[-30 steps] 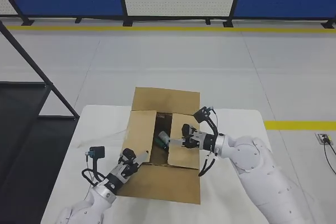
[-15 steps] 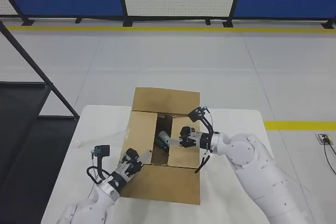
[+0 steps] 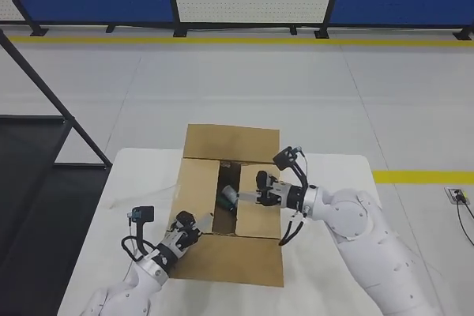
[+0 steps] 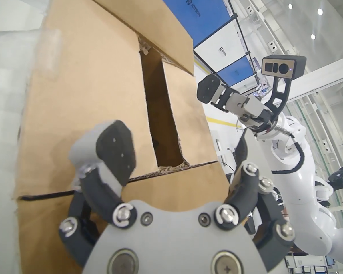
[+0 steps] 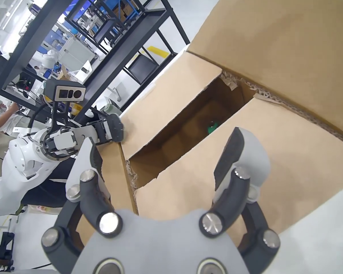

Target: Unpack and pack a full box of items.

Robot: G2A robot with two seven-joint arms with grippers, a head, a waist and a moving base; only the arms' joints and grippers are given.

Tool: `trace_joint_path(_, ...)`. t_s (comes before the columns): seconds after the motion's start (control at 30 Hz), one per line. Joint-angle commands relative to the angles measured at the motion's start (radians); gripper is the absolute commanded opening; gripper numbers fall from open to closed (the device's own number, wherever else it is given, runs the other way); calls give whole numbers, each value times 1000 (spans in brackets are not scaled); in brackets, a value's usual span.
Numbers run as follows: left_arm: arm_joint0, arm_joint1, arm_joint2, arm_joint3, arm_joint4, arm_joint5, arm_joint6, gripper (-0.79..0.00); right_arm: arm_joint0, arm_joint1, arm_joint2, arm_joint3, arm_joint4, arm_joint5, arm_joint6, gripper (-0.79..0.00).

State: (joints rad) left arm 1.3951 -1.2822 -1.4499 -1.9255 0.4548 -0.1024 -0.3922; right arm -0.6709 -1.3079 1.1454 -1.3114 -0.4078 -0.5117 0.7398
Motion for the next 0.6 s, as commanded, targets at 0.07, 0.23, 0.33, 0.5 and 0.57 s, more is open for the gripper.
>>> trace_joint_path(0.07,21,1,-13,-31,-18,-23,35,0,-4,4,11,-18,8,16,-6,0)
trace_joint_path(0.23,67,3,-43,-95,-67,-71,78,0,8,7,14,-9,25,21,-2,0)
trace_joint_path(0.33,98,7,-80,-130,-122,-108,66,0,18,9,19,7,47,7,-1,0)
trace_joint_path(0.5,165,19,-197,-162,-246,-185,17,0,43,14,52,80,77,-5,-50,0)
trace_joint_path(0.57,194,25,-252,-158,-287,-223,-20,0,54,16,70,116,88,-12,-78,0)
